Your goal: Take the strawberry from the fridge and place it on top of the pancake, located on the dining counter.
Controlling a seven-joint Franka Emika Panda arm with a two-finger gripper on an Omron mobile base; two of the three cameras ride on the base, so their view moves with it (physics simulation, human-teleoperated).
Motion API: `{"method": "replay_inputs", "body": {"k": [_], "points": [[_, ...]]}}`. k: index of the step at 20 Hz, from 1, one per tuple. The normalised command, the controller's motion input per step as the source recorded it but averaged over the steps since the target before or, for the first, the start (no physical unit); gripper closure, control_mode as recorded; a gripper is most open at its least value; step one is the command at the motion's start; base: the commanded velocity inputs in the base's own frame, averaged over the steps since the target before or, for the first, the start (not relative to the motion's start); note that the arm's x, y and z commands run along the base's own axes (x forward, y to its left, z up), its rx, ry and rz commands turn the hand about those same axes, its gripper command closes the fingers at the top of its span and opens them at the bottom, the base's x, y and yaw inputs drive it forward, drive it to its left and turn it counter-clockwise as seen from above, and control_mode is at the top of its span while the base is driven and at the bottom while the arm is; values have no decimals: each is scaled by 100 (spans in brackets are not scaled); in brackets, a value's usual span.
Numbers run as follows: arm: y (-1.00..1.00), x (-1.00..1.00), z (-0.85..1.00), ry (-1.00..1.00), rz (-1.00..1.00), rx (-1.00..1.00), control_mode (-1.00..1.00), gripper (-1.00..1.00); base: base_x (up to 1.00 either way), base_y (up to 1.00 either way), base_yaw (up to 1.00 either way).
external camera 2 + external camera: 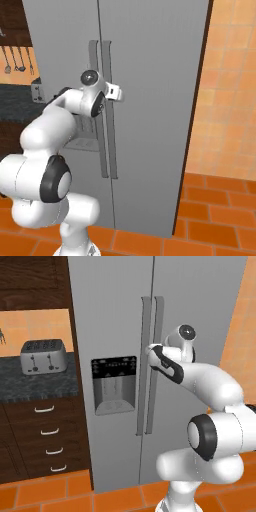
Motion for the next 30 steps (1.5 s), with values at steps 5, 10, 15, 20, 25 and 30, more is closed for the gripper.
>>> {"method": "replay_inputs", "body": {"k": [5, 10, 15, 20, 25, 30], "points": [[-11, 57, 0, -1, 0, 0, -100, -100, 0, 0, 0], [-2, 62, -4, -4, 0, -3, -100, -100, 0, 0, 0], [0, 41, -18, -23, 0, -8, -100, -100, 0, 0, 0], [0, 31, -27, -26, 0, -4, -100, -100, 0, 0, 0], [-13, 16, -1, 2, 0, 0, -100, 100, 0, 0, 0], [-50, -86, 0, 5, 0, 0, -100, 100, 0, 0, 0]]}}
